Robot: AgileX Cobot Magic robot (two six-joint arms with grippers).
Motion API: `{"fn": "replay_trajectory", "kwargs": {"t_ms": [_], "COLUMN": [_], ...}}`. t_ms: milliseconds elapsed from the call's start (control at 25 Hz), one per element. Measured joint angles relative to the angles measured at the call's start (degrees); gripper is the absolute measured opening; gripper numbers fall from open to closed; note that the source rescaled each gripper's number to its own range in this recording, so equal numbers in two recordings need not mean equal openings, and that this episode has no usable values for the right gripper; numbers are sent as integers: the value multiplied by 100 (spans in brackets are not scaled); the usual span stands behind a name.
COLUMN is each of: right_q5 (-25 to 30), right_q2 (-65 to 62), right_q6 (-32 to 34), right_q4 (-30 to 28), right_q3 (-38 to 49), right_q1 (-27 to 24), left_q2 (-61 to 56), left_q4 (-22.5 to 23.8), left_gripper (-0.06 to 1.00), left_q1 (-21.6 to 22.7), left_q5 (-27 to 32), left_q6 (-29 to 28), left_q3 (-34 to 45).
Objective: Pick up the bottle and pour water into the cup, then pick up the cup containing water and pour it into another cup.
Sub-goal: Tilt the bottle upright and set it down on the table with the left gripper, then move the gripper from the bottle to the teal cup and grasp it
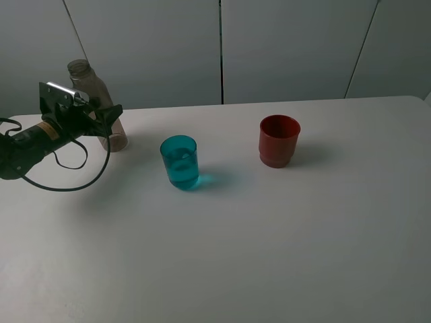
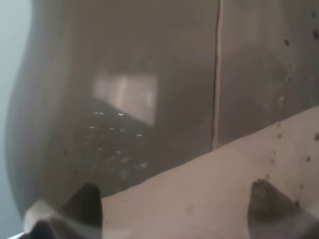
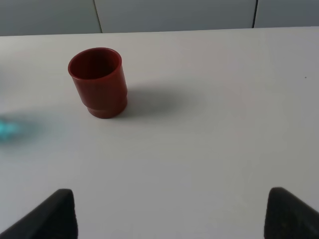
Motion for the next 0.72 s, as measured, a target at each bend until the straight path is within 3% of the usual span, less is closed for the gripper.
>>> {"fn": "replay_trajectory", "kwargs": {"t_ms": [40,120,720], "right_q5": [0,0,0], "right_q2": [0,0,0], "right_q6": [0,0,0], "right_q4": [0,0,0], "right_q3": [0,0,0], "right_q1": [0,0,0], "left_q2": [0,-52,-1545], "left_q4": [10,10,-1], "left_gripper": [79,93,96], "left_q1": [0,0,0], "left_q5": [0,0,-11], "left_q6": [0,-11,-65], "left_q3": [0,0,0]}}
